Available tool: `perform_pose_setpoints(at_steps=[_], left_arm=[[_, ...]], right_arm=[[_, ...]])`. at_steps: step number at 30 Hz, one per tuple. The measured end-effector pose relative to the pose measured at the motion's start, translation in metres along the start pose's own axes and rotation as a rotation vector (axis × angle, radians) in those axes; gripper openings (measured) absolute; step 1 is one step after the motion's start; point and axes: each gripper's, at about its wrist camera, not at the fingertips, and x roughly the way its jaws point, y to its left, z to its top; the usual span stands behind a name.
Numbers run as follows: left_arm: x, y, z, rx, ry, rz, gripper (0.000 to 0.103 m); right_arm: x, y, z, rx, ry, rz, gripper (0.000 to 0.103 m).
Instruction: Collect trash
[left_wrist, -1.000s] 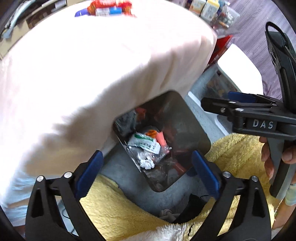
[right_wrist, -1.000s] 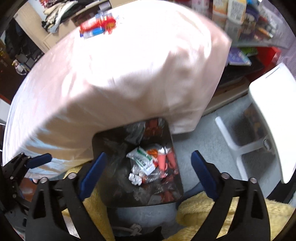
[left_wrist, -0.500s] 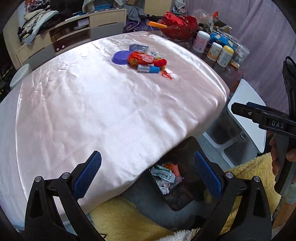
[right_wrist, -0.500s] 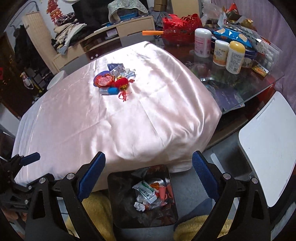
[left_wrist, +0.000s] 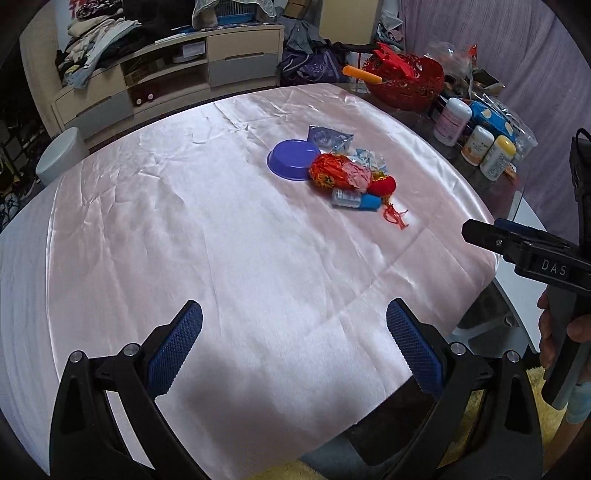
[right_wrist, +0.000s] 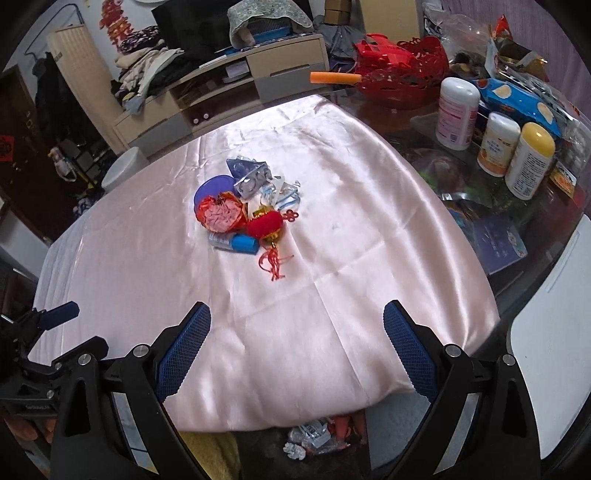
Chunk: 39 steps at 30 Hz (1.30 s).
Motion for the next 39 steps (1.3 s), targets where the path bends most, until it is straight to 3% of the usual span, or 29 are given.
perform_pose_setpoints(at_steps=[2,6,8,19,23,39], left_arm=[[0.007,0.001,0.009,0.003,0.003,0.005,0.095],[0.021,0.003,0.024,0.001,0.013,0.008,0.095],[0.028,0.004,0.031,-0.001,0.019,0.006,0.095],[0.054,0.005,0.059,0.001,0.033,-0.005,0.095],[0.063,0.001,0.067,-0.001,0.037,-0.022,0.095],[0.117,-0.027,0.111,0.002,0.051,-0.062,0.095]], right_arm=[[0.012,0.004,0.011,-0.005,0.002,0.013,0.093],[0.038,0.009,0.030,-0.018,0.025,0.063,0.067],[0.052,0.013,0.038,-0.032,0.039,0.072,0.062],[0.100,0.020,0.056,-0.072,0.084,0.069,0.051],[0.102,0.018,0.058,-0.076,0.085,0.099,0.038],[0.062,-0.023,0.060,-0.051,0.011,0.051,0.037]])
